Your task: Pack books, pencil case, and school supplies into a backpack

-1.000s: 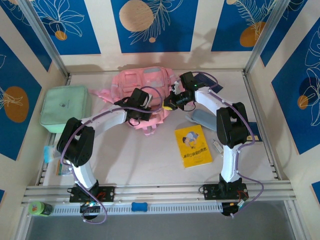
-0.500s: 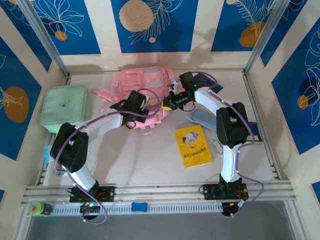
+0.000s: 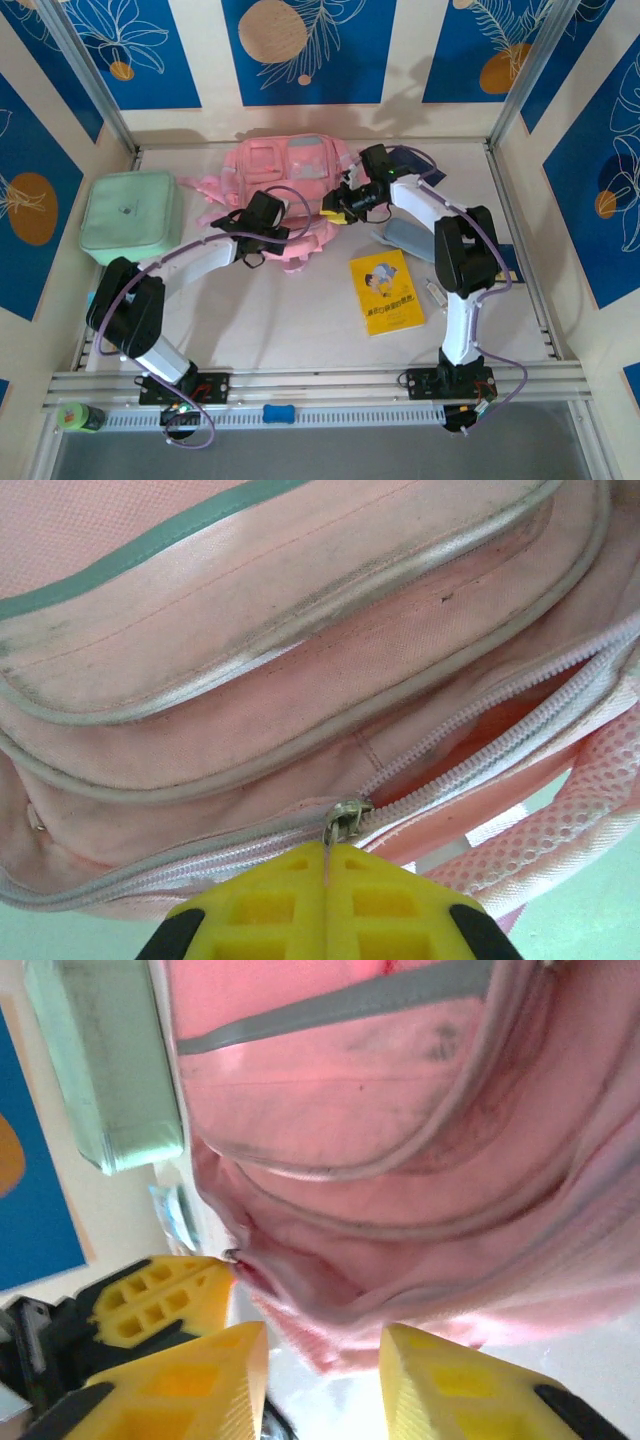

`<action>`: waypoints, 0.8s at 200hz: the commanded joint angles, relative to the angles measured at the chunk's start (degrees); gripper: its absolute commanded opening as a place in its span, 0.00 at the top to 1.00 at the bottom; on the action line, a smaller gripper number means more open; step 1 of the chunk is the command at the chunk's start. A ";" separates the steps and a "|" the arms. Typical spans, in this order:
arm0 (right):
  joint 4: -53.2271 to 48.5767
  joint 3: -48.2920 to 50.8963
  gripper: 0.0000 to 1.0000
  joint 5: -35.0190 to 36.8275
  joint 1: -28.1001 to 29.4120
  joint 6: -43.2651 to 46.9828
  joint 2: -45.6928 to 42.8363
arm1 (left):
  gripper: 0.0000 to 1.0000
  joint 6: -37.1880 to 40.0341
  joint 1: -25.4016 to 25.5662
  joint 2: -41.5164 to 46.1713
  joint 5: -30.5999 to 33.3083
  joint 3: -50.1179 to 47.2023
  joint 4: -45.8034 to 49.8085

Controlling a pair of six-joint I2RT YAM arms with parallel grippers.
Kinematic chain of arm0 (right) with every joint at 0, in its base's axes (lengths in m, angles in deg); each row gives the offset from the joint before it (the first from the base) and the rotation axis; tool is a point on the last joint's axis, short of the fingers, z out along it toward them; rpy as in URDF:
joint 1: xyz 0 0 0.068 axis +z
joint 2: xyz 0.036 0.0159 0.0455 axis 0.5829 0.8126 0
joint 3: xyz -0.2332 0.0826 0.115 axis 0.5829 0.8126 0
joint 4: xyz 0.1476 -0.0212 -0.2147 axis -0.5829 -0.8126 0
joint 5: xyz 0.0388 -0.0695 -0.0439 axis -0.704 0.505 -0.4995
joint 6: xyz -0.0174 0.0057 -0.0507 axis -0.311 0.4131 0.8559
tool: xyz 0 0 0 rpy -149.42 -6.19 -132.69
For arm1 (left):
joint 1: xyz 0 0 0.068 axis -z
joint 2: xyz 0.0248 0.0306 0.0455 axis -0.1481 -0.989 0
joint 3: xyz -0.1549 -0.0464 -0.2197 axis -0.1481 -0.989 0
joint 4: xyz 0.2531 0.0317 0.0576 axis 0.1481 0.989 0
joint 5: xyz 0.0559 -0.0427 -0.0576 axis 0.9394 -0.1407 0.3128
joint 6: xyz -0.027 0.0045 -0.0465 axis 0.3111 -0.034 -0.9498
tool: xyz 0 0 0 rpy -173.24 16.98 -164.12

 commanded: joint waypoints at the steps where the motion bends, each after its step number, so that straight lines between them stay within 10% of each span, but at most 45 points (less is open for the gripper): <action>1: -1.21 4.92 0.54 1.13 1.25 -7.58 -5.94 | 1.00 -1.94 -0.51 -0.14 -0.04 1.34 2.37; 50: 16.56 18.04 0.41 3.94 7.52 -37.50 -11.48 | 1.00 -1.95 -0.35 0.93 -0.68 -0.29 1.45; 120: 13.10 10.63 0.42 17.39 13.43 -50.48 -6.06 | 1.00 -1.33 -1.15 3.42 1.55 0.36 6.37; 160: 8.63 6.75 0.45 23.82 15.26 -54.56 -4.46 | 0.80 -11.84 -3.21 7.31 -2.60 -1.72 6.53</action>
